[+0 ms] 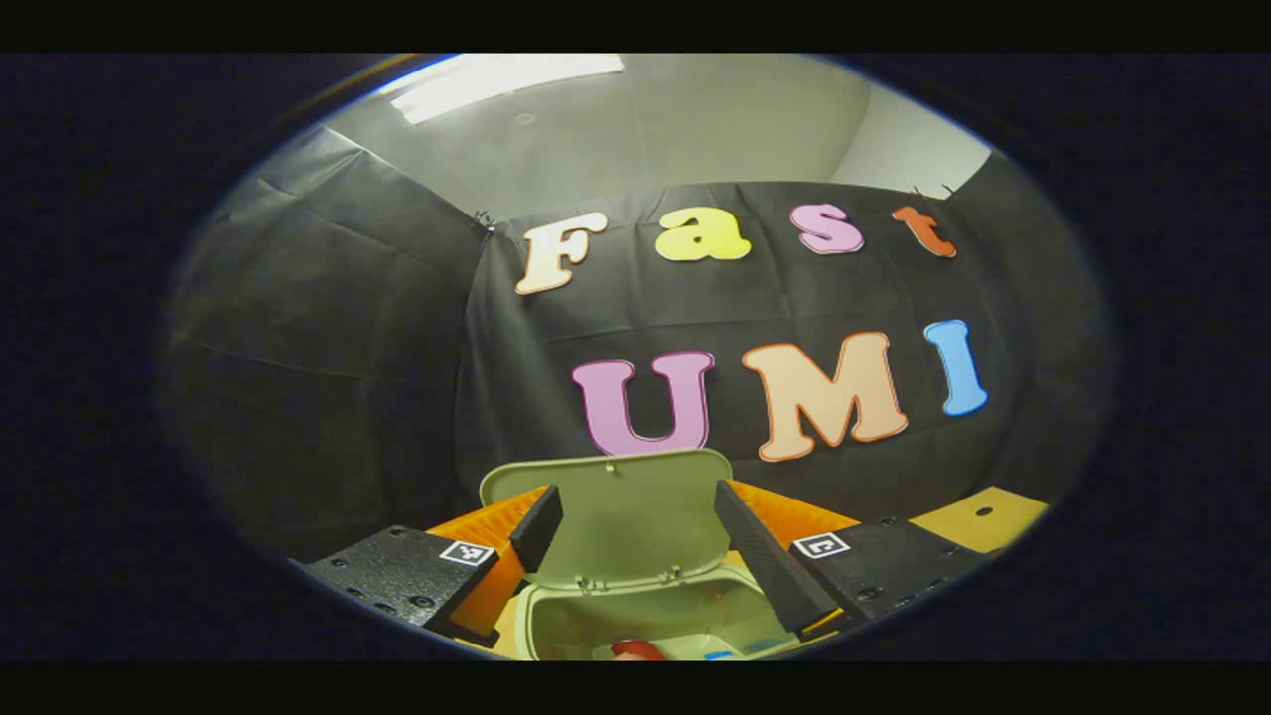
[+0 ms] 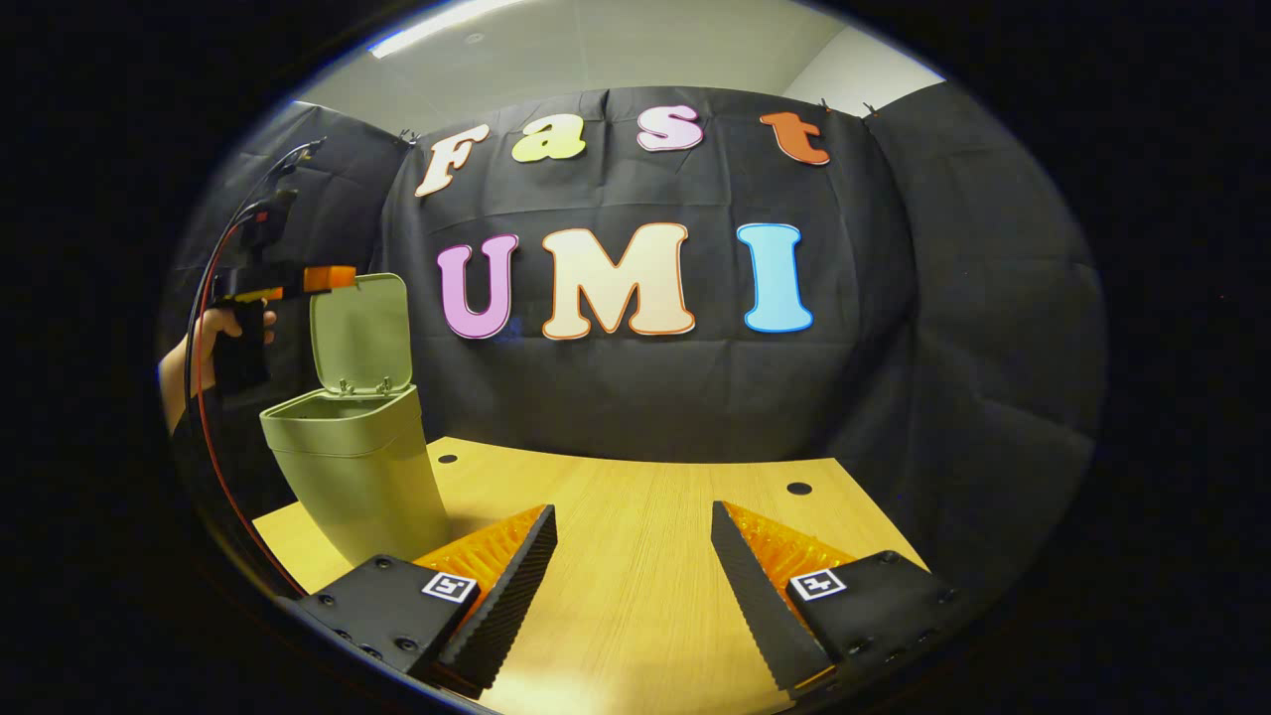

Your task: Press the lid of the desktop garbage bin to open it, pick up the crumpled paper on the desktop and throw it into the bin, then pick up the pop can on the desktop and drop it into the bin, and finally close the garbage bin lid.

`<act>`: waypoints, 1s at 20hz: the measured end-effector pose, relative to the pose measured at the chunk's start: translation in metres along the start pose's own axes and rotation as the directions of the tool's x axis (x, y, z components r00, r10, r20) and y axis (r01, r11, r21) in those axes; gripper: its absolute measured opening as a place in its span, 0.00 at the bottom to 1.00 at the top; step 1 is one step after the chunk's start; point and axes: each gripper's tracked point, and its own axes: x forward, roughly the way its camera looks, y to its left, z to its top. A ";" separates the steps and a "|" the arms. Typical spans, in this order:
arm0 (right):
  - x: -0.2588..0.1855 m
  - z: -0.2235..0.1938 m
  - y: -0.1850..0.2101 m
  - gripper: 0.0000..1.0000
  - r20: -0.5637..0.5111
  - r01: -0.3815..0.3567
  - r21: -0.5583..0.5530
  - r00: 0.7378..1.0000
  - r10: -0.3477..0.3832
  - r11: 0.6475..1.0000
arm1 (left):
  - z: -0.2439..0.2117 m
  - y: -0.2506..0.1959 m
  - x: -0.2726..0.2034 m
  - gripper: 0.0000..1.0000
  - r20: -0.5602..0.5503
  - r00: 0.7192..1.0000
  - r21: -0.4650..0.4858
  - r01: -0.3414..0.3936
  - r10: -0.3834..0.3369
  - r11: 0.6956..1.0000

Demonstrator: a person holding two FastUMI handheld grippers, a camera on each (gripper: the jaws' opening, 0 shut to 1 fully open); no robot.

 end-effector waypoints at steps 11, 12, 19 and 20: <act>-0.012 -0.013 -0.002 0.98 -0.019 0.079 0.018 0.997 -0.079 0.997 | -0.010 0.021 0.066 1.00 -0.129 0.992 -0.045 -0.020 0.014 0.999; -0.013 -0.013 -0.006 0.98 -0.022 0.077 0.017 0.997 -0.077 0.997 | -0.012 0.019 0.061 0.94 -0.131 0.991 -0.049 -0.022 0.016 0.999; -0.006 0.004 -0.023 0.98 -0.010 0.002 -0.018 1.000 -0.002 1.000 | -0.016 0.001 0.006 0.99 -0.141 0.990 -0.072 -0.041 0.031 0.997; -0.004 0.006 -0.024 0.98 -0.010 -0.014 -0.026 1.000 0.014 1.000 | -0.020 0.000 -0.002 0.93 -0.147 0.989 -0.075 -0.043 0.031 0.996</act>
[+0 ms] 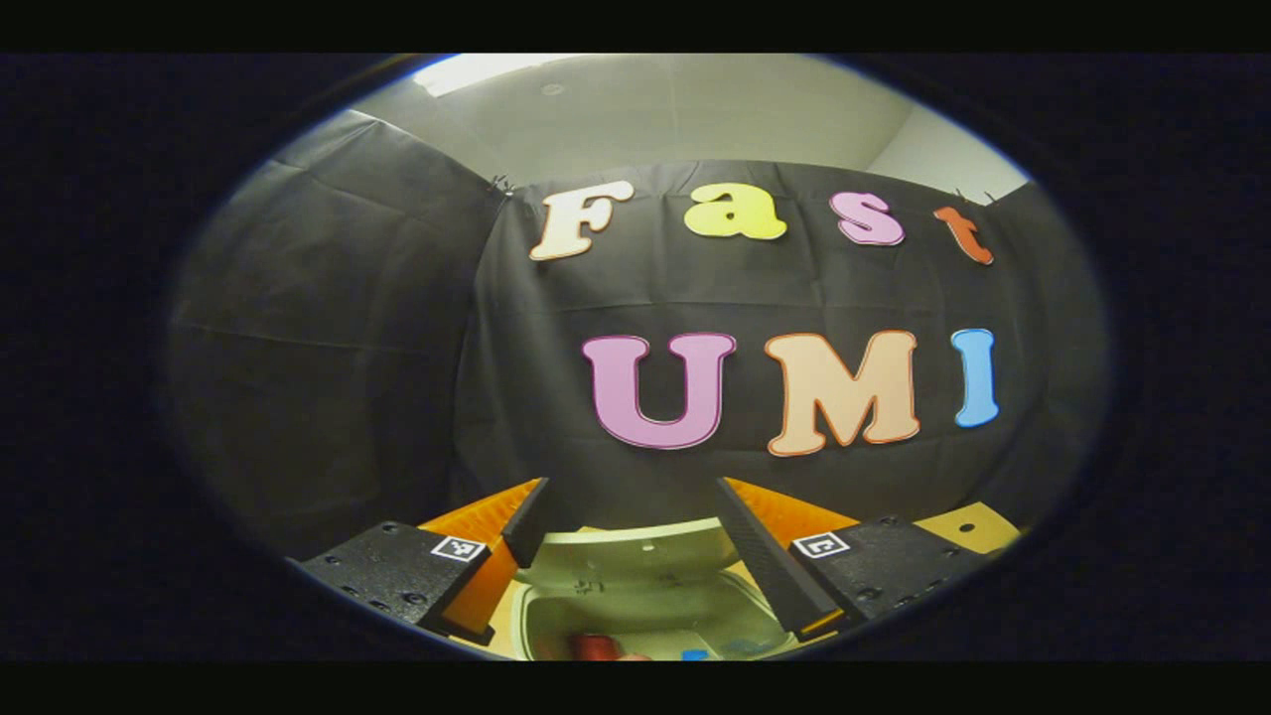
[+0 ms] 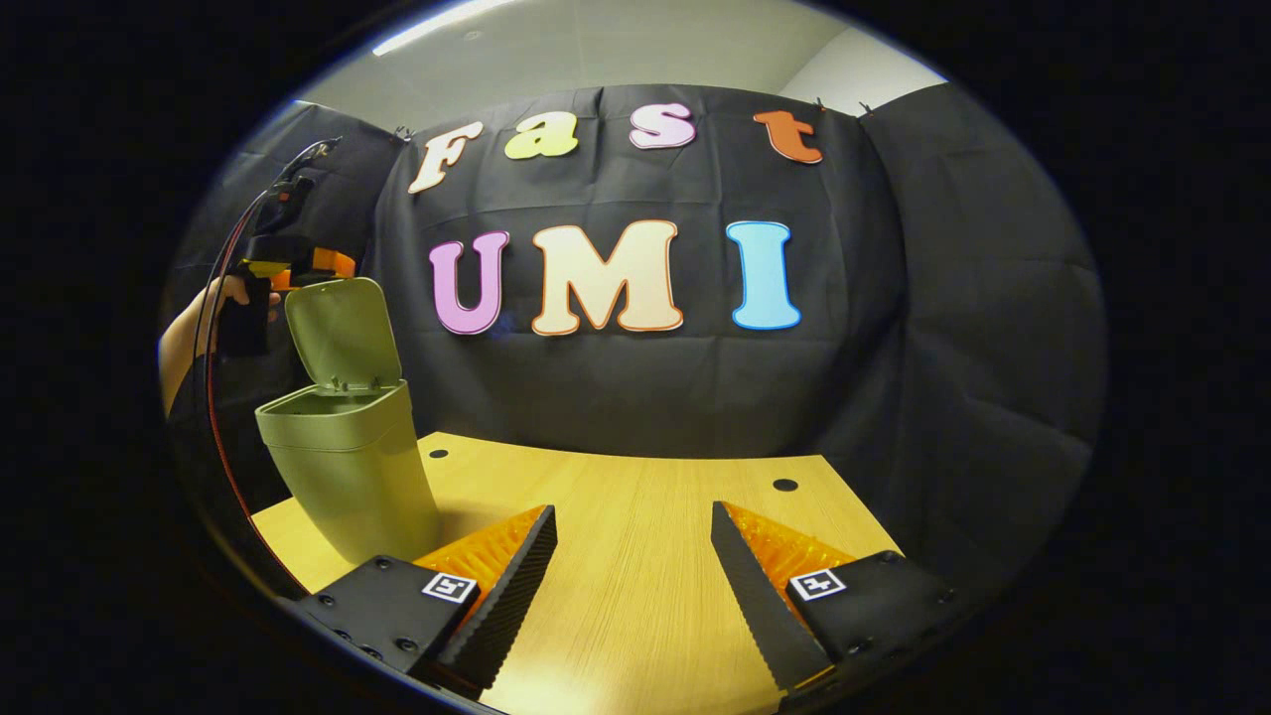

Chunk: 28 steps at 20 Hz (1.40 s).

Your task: Press the lid of the desktop garbage bin to open it, pick up the crumpled paper on the desktop and throw it into the bin, then pick up the pop can on the desktop and drop it into the bin, and finally close the garbage bin lid.

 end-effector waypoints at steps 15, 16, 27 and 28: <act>0.018 0.000 -0.003 0.98 -0.025 -0.153 -0.043 0.988 0.152 0.987 | -0.094 -0.017 -0.069 0.95 -0.177 0.982 -0.022 -0.064 0.059 0.998; 0.018 0.000 -0.002 0.98 -0.029 -0.158 -0.048 0.987 0.157 0.986 | -0.103 -0.017 -0.072 0.96 -0.191 0.980 -0.024 -0.066 0.060 0.998; 0.022 0.001 0.019 0.98 -0.042 -0.193 -0.073 0.981 0.191 0.978 | -0.157 -0.026 -0.086 0.96 -0.275 0.960 0.001 -0.064 0.062 0.998; 0.023 0.001 0.021 0.98 -0.045 -0.196 -0.071 0.980 0.193 0.978 | -0.158 -0.026 -0.086 0.96 -0.286 0.957 0.001 -0.058 0.056 0.998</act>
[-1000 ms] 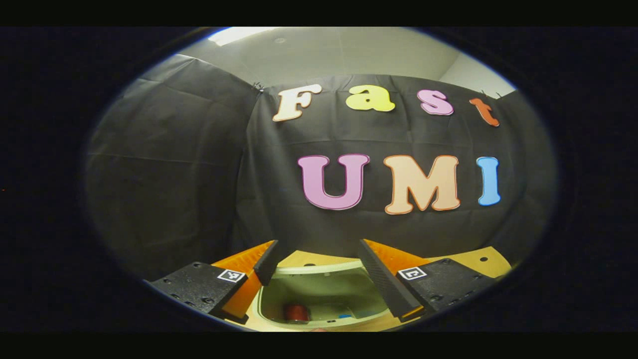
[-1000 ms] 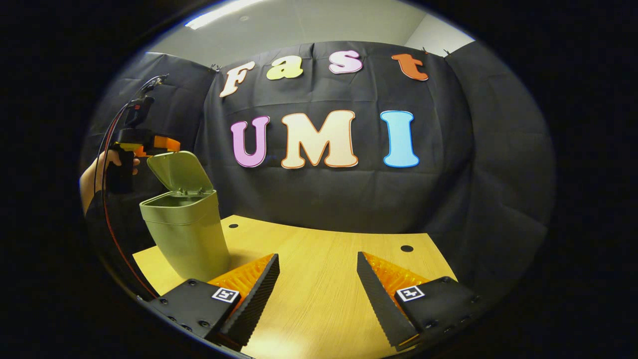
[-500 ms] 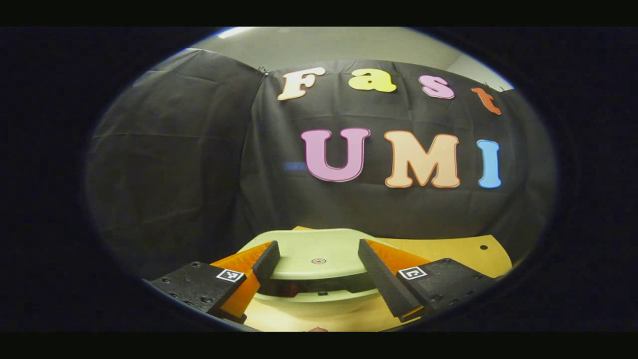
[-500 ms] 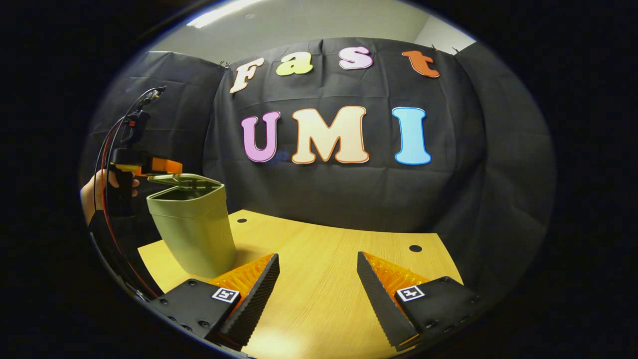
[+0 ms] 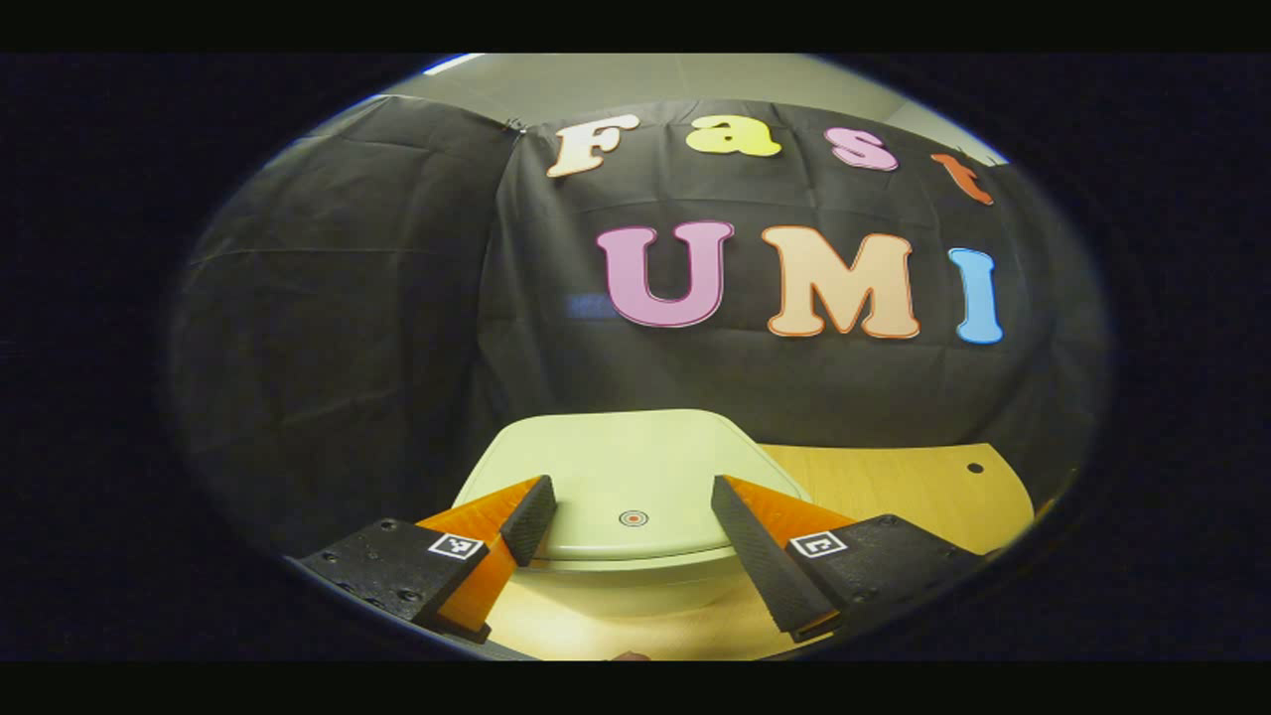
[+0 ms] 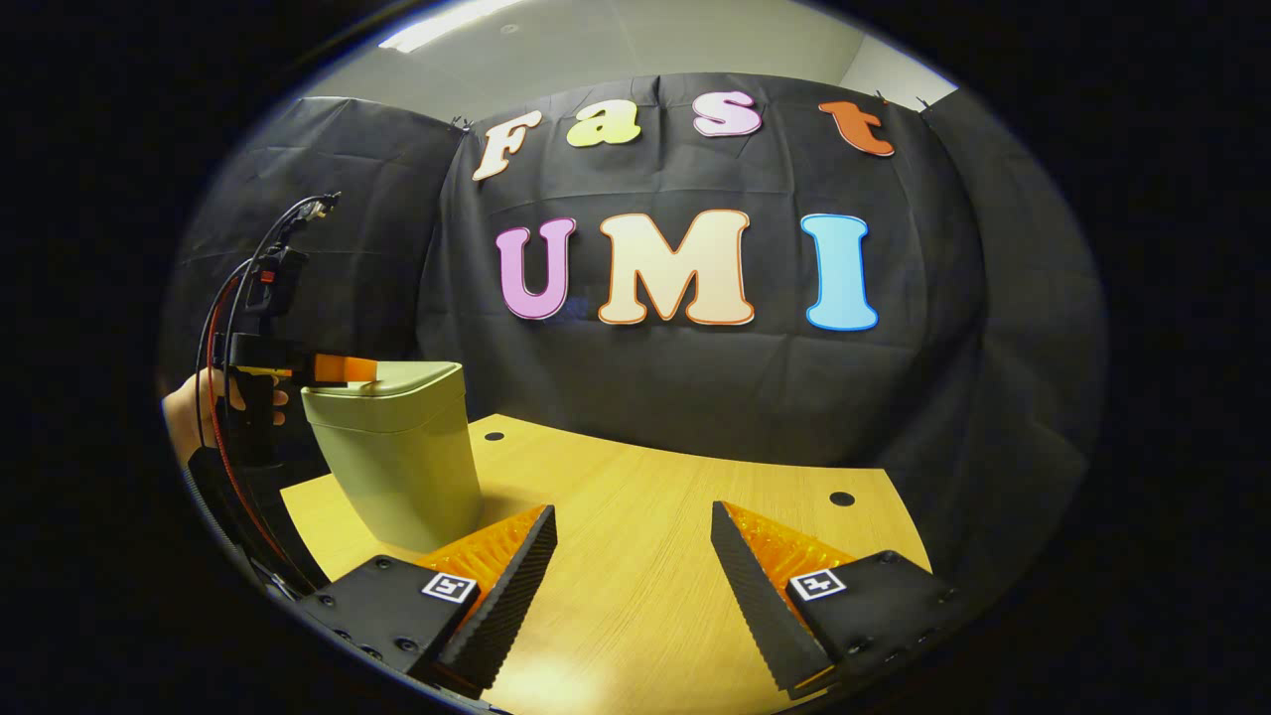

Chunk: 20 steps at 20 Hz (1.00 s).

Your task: Press the lid of the desktop garbage bin to open it, pick up the crumpled paper on the desktop and throw it into the bin, then pick up the pop can on the desktop and drop it into the bin, and finally close the garbage bin lid.

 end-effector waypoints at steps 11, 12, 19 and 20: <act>-0.014 0.032 -0.014 0.98 0.075 0.054 0.027 0.996 -0.056 0.998 | 0.016 -0.013 -0.004 0.93 0.160 0.987 -0.038 0.021 -0.015 0.999; -0.019 0.042 -0.020 0.98 0.100 0.065 0.034 0.993 -0.068 0.997 | 0.026 -0.025 -0.009 0.92 0.200 0.979 -0.043 0.054 -0.044 0.998; -0.077 0.102 -0.054 0.98 0.276 0.159 0.118 0.943 -0.187 0.980 | 0.094 -0.105 -0.048 0.92 0.405 0.891 0.056 0.199 -0.205 0.978; -0.085 0.107 -0.061 0.98 0.293 0.172 0.133 0.934 -0.205 0.976 | 0.098 -0.117 -0.054 0.92 0.415 0.880 0.057 0.228 -0.231 0.972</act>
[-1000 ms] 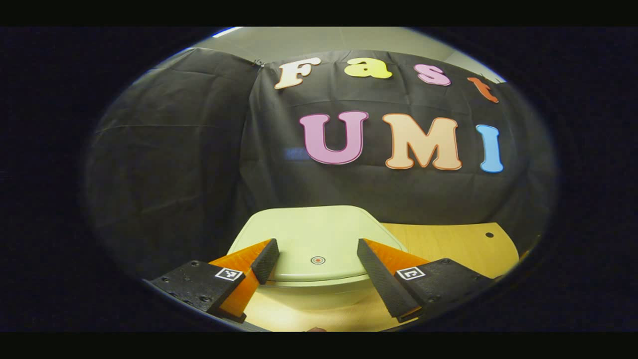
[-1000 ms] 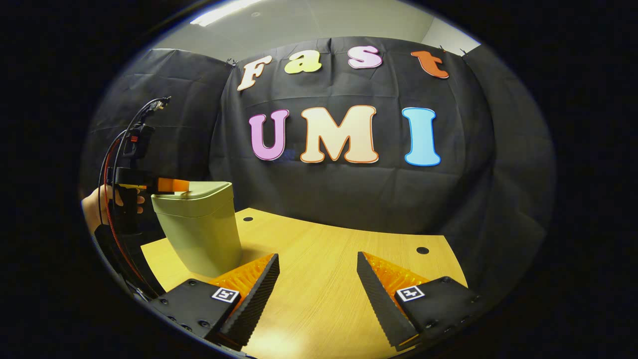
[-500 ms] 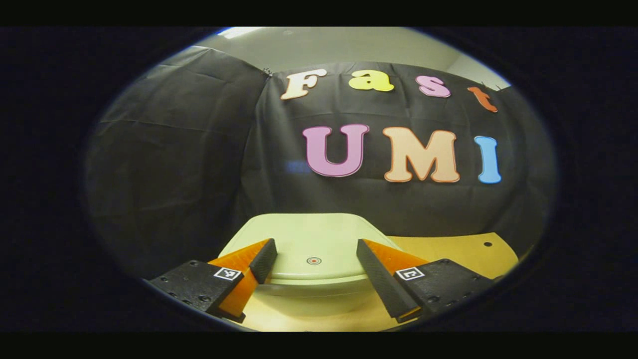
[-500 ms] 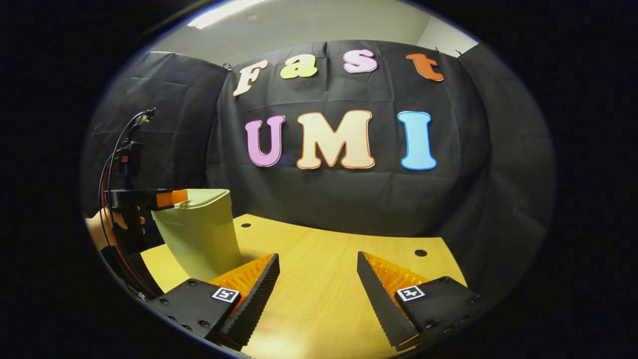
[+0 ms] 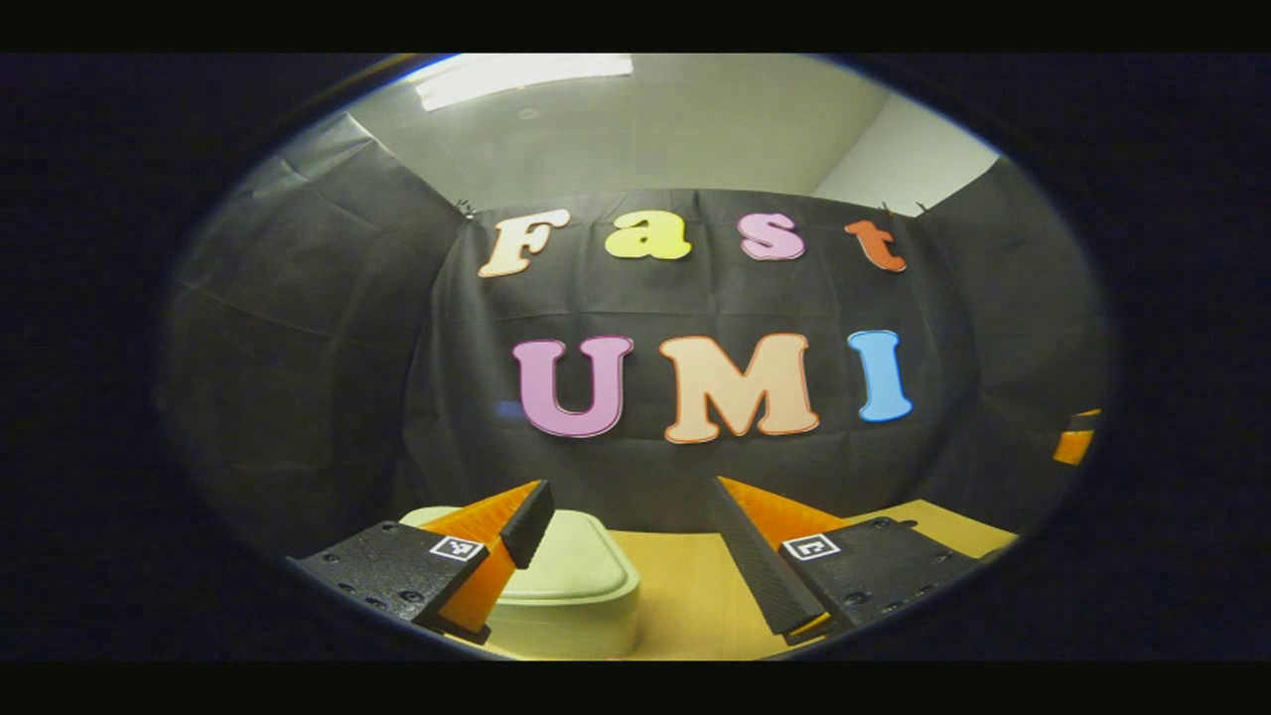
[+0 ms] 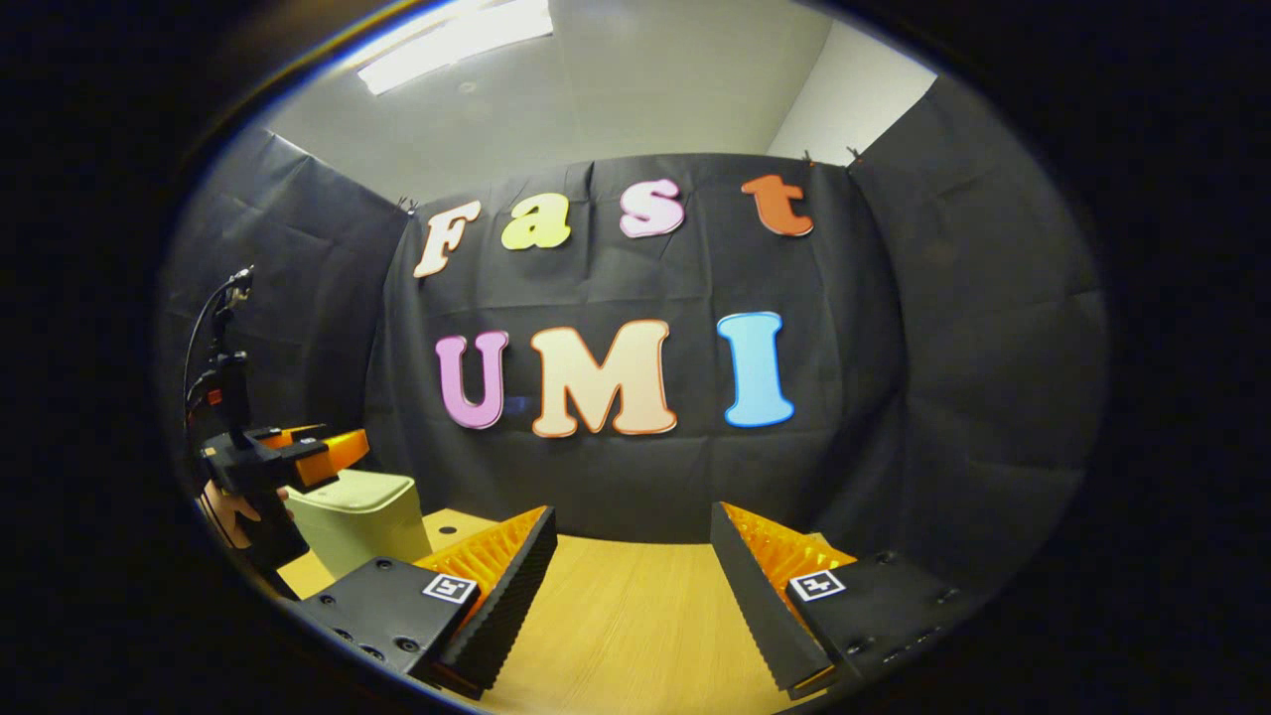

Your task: Press the lid of the desktop garbage bin to open it, pick up the crumpled paper on the desktop and throw it into the bin, then pick up the pop can on the desktop and drop it into the bin, and finally close the garbage bin lid.

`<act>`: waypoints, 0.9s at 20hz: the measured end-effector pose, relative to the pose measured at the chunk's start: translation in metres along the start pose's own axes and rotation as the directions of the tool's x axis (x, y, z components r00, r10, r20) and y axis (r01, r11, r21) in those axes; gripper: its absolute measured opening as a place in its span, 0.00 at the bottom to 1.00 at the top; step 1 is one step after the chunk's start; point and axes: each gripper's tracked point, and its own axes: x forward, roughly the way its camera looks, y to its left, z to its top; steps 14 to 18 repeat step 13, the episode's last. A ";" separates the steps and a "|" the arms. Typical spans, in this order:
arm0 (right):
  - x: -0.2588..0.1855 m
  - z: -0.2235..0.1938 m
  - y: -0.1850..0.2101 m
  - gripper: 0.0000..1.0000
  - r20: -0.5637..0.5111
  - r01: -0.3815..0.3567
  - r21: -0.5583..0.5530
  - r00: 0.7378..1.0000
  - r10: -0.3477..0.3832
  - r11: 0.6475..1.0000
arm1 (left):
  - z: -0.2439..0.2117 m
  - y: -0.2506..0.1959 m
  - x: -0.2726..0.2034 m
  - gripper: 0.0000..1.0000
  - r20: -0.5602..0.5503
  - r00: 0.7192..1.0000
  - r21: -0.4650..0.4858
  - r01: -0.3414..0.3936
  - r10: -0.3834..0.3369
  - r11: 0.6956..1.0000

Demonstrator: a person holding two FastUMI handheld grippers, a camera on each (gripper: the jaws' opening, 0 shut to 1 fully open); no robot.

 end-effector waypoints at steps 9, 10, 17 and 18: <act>-0.029 0.018 -0.039 0.95 0.061 0.089 0.039 0.994 -0.091 0.995 | 0.006 -0.087 -0.020 0.92 0.030 0.984 -0.039 0.175 -0.173 0.984; -0.031 0.019 -0.040 0.97 0.064 0.090 0.039 0.994 -0.092 0.995 | 0.005 -0.092 -0.022 0.92 0.023 0.983 -0.051 0.185 -0.184 0.981; -0.036 0.024 -0.041 0.98 0.082 0.080 0.043 0.993 -0.083 0.996 | 0.003 -0.098 -0.027 0.92 0.012 0.982 -0.066 0.189 -0.188 0.980; -0.036 0.024 -0.041 0.98 0.082 0.080 0.043 0.993 -0.083 0.996 | 0.003 -0.098 -0.027 0.92 0.012 0.982 -0.066 0.189 -0.188 0.980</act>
